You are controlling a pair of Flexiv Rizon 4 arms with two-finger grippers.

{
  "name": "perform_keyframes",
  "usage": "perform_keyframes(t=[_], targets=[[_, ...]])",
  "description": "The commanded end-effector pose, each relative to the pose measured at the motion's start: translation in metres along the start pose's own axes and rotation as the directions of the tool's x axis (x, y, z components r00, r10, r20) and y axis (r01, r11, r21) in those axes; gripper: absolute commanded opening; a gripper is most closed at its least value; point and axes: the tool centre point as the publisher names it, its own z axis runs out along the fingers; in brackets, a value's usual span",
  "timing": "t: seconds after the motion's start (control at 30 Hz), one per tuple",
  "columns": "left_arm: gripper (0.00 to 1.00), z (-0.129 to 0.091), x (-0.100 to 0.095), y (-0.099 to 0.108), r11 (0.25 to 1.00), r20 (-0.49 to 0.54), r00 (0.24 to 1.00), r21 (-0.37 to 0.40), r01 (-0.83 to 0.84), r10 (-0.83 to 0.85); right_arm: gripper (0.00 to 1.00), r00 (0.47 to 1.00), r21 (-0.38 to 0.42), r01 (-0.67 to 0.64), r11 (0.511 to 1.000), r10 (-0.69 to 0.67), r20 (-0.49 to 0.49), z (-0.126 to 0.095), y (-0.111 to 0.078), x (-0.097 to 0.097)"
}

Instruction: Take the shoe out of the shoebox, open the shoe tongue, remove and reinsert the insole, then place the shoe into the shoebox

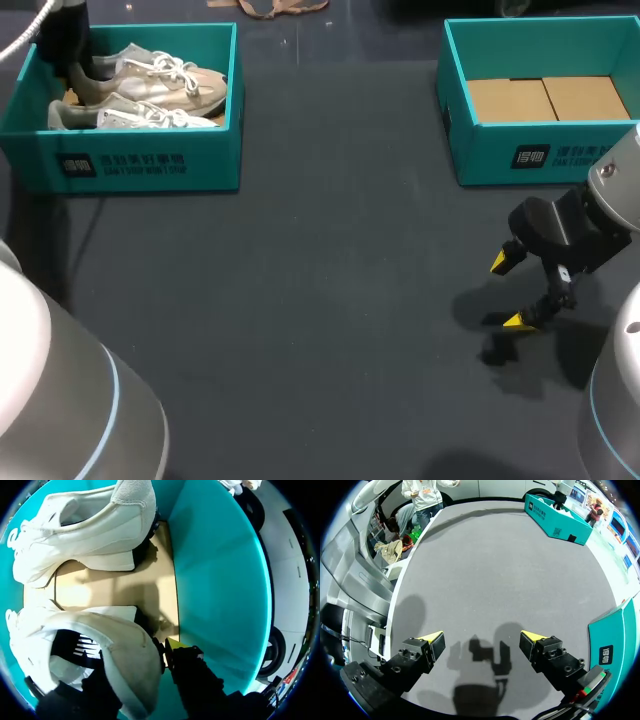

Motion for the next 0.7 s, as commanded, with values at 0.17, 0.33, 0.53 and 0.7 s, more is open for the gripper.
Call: perform_keyframes(t=[0.17, 0.33, 0.53, 0.7], targets=[[0.76, -0.009, -0.001, -0.001, 1.000, 0.026, 1.000, -0.003, -0.006, 0.006, 1.00, 1.000, 0.001, 0.000, 1.000, 0.000, 0.001, 0.000, 0.000, 0.001], [0.88, -0.030, 0.000, -0.008, 0.999, 0.067, 0.998, -0.035, -0.004, 0.006, 1.00, 1.000, 0.001, 0.000, 1.000, 0.000, 0.001, 0.000, 0.000, 0.001], [0.91, -0.067, 0.000, -0.014, 0.997, 0.120, 0.993, -0.083, 0.001, 0.008, 1.00, 1.000, 0.001, 0.000, 1.000, 0.000, 0.001, 0.000, 0.000, 0.001], [0.96, -0.094, -0.004, -0.032, 0.995, 0.145, 0.989, -0.094, -0.016, 0.029, 1.00, 1.000, 0.001, 0.000, 1.000, 0.000, 0.001, 0.000, 0.000, 0.001]])
